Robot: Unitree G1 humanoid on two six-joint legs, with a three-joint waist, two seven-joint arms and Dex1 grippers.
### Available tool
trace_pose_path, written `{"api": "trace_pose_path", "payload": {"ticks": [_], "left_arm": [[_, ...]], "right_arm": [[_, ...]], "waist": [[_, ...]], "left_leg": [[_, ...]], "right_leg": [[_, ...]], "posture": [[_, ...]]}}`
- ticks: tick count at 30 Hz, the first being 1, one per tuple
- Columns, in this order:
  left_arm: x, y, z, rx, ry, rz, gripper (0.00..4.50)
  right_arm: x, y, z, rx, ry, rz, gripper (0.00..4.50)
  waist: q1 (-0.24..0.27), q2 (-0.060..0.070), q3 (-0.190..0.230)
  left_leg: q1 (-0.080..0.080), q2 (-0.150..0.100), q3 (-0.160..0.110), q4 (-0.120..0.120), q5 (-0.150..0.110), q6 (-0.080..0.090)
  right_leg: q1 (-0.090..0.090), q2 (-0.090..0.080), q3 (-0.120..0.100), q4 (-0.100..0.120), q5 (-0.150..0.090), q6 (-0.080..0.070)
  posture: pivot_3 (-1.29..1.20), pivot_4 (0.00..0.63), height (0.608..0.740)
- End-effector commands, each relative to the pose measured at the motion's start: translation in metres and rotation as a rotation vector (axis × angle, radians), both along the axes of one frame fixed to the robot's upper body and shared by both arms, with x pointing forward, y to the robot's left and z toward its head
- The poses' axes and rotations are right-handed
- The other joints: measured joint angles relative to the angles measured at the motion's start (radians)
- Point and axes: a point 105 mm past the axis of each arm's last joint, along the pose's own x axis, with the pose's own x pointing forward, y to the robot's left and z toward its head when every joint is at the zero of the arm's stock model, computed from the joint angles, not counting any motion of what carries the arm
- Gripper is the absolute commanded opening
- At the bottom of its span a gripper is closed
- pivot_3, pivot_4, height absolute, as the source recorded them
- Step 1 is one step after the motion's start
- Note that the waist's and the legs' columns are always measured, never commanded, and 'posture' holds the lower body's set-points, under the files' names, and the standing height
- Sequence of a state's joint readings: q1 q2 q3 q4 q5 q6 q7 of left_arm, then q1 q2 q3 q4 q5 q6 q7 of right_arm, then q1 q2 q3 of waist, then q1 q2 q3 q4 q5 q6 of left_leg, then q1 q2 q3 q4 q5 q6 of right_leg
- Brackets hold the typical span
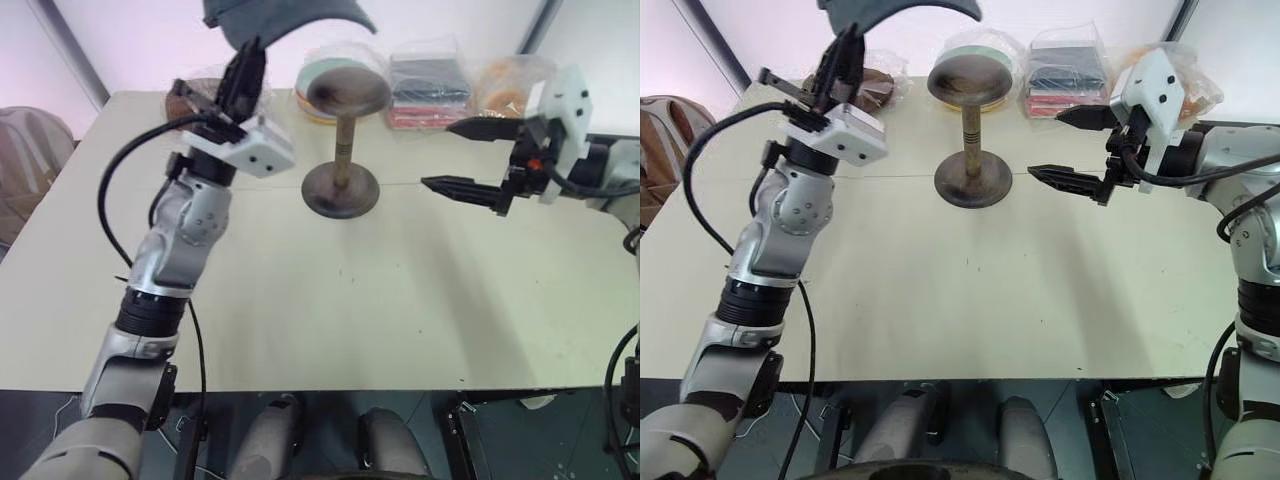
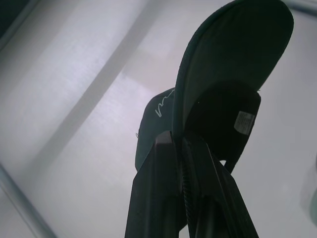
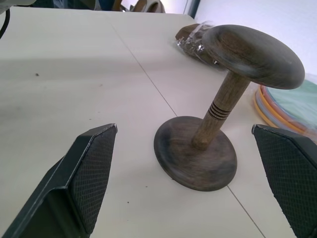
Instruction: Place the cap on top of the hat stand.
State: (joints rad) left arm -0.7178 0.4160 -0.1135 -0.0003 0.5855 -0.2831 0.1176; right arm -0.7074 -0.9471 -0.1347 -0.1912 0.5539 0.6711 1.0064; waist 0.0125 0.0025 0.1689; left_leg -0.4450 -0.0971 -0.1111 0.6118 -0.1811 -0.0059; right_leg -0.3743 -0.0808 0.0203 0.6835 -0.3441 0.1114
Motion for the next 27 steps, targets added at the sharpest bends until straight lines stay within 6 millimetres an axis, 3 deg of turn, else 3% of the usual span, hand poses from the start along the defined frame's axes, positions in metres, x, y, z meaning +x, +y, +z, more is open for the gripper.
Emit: {"api": "trace_pose_path", "payload": {"ticks": [1,7,17,27], "left_arm": [[-0.009,-0.016,0.003,0.001,-0.026,-0.101,0.12],[-0.005,-0.031,-0.028,0.036,0.069,-0.224,0.12],[-0.005,-0.035,-0.056,0.071,0.130,-0.275,0.12],[-0.014,-0.031,-0.103,0.119,0.252,-0.311,0.12]], "right_arm": [[-0.006,-0.009,0.015,0.001,-0.065,-0.030,4.50],[-0.009,-0.015,0.014,-0.004,-0.062,-0.052,4.50],[-0.014,-0.022,0.012,-0.007,-0.059,-0.091,4.50],[-0.014,-0.023,0.010,-0.005,-0.056,-0.097,4.50]], "waist": [[0.001,0.000,0.000],[0.000,0.000,0.000],[0.000,0.000,0.000],[0.000,0.000,0.000]], "left_leg": [[0.000,0.000,0.000,0.000,0.000,0.000],[0.000,0.000,0.000,0.000,0.000,0.000],[0.000,0.000,0.000,0.001,0.000,0.000],[0.000,0.000,0.000,0.000,0.000,0.000]], "right_leg": [[0.000,0.000,0.000,0.000,0.000,0.000],[0.000,0.000,0.000,0.000,0.000,0.000],[0.000,0.000,0.000,0.000,0.000,0.000],[0.000,0.000,0.000,0.000,0.000,0.000]], "posture": [[0.00,0.150,0.740],[0.00,0.150,0.740],[0.00,0.150,0.740],[0.00,0.150,0.740]]}}
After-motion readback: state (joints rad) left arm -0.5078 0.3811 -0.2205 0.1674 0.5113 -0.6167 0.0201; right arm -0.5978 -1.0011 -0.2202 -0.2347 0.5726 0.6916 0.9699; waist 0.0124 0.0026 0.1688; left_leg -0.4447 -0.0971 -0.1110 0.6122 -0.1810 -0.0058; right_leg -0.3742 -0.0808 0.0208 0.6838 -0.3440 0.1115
